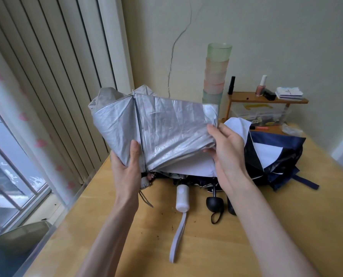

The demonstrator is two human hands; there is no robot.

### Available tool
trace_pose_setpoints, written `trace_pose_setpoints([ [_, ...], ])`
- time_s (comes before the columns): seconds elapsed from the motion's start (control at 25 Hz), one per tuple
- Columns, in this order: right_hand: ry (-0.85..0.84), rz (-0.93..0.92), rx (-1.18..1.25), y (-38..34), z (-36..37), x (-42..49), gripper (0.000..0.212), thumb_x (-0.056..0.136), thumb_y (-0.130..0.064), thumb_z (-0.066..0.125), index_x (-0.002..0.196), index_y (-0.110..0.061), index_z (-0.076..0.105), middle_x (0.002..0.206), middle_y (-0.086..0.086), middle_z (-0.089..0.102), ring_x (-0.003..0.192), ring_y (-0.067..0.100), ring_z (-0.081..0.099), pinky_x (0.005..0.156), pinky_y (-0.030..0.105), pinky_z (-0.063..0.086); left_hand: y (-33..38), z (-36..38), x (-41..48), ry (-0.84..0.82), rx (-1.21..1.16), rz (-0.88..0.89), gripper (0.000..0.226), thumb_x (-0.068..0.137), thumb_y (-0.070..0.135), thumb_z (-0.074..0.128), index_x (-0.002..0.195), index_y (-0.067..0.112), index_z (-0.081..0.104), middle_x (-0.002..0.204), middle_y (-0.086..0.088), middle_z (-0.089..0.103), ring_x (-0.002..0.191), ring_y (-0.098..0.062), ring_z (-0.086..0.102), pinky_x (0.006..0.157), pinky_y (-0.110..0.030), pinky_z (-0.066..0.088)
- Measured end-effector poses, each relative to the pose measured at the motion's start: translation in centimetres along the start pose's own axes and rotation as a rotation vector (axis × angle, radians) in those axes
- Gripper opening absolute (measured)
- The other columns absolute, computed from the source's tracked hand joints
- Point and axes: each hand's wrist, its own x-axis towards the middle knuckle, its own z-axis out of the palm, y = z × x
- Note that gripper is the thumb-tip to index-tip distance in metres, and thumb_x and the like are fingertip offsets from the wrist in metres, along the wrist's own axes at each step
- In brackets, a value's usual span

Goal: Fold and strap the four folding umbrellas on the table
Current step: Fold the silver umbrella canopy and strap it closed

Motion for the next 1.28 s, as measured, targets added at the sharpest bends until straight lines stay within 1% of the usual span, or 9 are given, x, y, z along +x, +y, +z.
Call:
trace_pose_setpoints([
  [0.12,-0.025,0.090,-0.039,-0.3,-0.3,0.4,0.026,0.098,-0.035,0.073,0.095,-0.010,0.079,0.097,0.000,0.078,0.097,0.015,0.069,0.090,0.031,0.052,-0.5,-0.5,0.4,-0.003,0.065,0.034,0.069,0.084,0.076,0.071,0.136,0.033,0.054,0.131,-0.013,0.066,0.120,-0.050,0.063,0.096,-0.075,0.052],
  [0.24,0.012,-0.077,-0.216,-0.6,-0.7,-0.1,0.045,0.102,-0.036,0.071,0.074,-0.003,0.061,0.067,0.000,0.052,0.066,0.010,0.046,0.066,0.022,0.040,-0.3,-0.3,0.0,-0.039,0.112,0.063,0.064,0.086,0.074,0.068,0.136,0.037,0.052,0.133,0.002,0.065,0.122,-0.026,0.067,0.101,-0.061,0.056],
  [0.44,-0.142,-0.217,-0.225,-4.3,-0.2,-1.6,0.024,0.101,-0.017,0.070,0.091,0.005,0.071,0.072,0.012,0.066,0.064,0.019,0.059,0.056,0.028,0.047,-0.5,-1.2,1.4,-0.321,0.370,0.075,0.151,0.046,0.083,0.089,0.158,0.057,-0.009,0.171,0.006,0.022,0.154,-0.031,0.037,0.116,-0.060,0.043],
  [0.56,-0.317,-0.239,-0.181,-7.2,2.1,-3.4,0.015,0.100,-0.007,0.067,0.087,-0.007,0.074,0.069,0.012,0.070,0.056,0.025,0.064,0.052,0.028,0.050,-0.1,-0.9,0.9,-0.486,0.407,0.234,0.172,0.040,0.082,0.087,0.163,0.033,-0.024,0.161,0.035,-0.009,0.141,0.032,0.001,0.112,0.001,0.021],
  [0.68,-0.431,-0.253,-0.246,-8.8,6.5,-3.8,0.015,0.098,-0.008,0.069,0.085,-0.009,0.076,0.069,0.007,0.074,0.058,0.022,0.070,0.055,0.029,0.053,-0.1,0.0,-0.2,-0.520,0.425,0.288,0.154,0.055,0.071,0.091,0.168,0.026,-0.004,0.167,0.029,0.012,0.146,0.023,0.018,0.108,0.002,0.027],
  [0.84,-0.582,-0.211,-0.398,-8.9,12.4,-2.4,0.020,0.099,-0.009,0.069,0.080,-0.014,0.076,0.081,0.010,0.079,0.069,0.018,0.076,0.058,0.026,0.059,1.0,0.5,-1.7,-0.434,0.336,0.221,0.024,0.101,0.043,0.066,0.115,0.024,0.063,0.091,0.024,0.070,0.080,0.004,0.067,0.067,-0.011,0.050],
  [0.96,-0.733,-0.260,-0.578,-8.0,13.3,-1.6,0.017,0.101,-0.018,0.071,0.117,-0.012,0.076,0.109,0.009,0.080,0.093,0.021,0.079,0.083,0.034,0.065,2.0,0.6,-2.5,-0.427,0.198,0.136,0.043,0.109,0.043,0.047,0.080,0.012,0.054,0.058,-0.005,0.050,0.047,-0.015,0.049,0.045,-0.025,0.040],
  [1.16,-0.041,-0.749,-0.514,-7.9,7.1,0.3,0.025,0.094,-0.025,0.075,0.119,-0.022,0.073,0.113,-0.010,0.073,0.108,0.007,0.068,0.097,0.039,0.056,2.3,0.4,-2.5,-0.435,0.066,0.056,0.049,0.109,0.050,0.046,0.088,0.006,0.055,0.064,-0.019,0.050,0.053,-0.028,0.046,0.048,-0.035,0.040],
  [1.28,-0.092,-0.346,-0.671,-8.0,3.8,1.0,0.089,0.081,-0.057,0.085,0.154,-0.028,0.043,0.148,-0.007,0.049,0.132,0.010,0.050,0.107,0.031,0.043,2.3,0.4,-2.5,-0.437,0.009,0.041,0.046,0.104,0.057,0.044,0.105,0.015,0.062,0.075,-0.007,0.066,0.062,-0.023,0.059,0.056,-0.030,0.051],
])
